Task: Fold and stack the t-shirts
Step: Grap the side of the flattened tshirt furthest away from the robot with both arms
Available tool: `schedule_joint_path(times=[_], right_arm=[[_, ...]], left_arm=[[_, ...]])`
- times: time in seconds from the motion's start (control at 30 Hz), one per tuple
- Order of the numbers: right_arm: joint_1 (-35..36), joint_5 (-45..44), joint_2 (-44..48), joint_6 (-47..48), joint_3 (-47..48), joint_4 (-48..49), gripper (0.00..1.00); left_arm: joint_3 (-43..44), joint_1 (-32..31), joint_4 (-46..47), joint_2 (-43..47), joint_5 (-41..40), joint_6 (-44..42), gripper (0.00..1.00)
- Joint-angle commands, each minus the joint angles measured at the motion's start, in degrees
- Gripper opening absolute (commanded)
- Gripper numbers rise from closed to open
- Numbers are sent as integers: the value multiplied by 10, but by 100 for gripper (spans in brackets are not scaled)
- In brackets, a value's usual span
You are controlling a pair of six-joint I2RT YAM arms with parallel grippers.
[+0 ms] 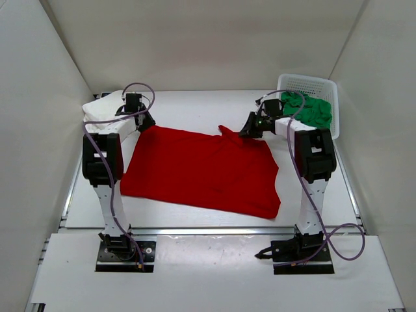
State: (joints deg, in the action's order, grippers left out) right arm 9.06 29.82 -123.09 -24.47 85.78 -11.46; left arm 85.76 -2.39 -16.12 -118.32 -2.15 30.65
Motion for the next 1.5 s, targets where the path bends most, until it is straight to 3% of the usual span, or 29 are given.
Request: schedule_joint_path(times=[0.0, 0.47, 0.7, 0.8, 1.0, 1.27, 1.47], right_arm=[[-16, 27, 19, -28, -6, 50, 0], [-25, 19, 93, 5, -27, 35, 0], [-23, 21, 113, 8, -40, 40, 0], [-28, 21, 125, 7, -51, 47, 0], [-38, 27, 141, 5, -47, 48, 0], [-33, 32, 151, 1, -58, 55, 0], [-40, 43, 164, -9, -60, 64, 0]], left_arm=[[54, 2, -18, -20, -36, -16, 43], [229, 7, -130, -140, -94, -48, 41], [294, 2, -172, -173, -101, -60, 35], [294, 2, -175, -176, -95, -69, 33], [289, 5, -191, -166, -88, -79, 42], [279, 0, -193, -159, -102, -105, 45], [325, -8, -230, -190, -98, -121, 35]])
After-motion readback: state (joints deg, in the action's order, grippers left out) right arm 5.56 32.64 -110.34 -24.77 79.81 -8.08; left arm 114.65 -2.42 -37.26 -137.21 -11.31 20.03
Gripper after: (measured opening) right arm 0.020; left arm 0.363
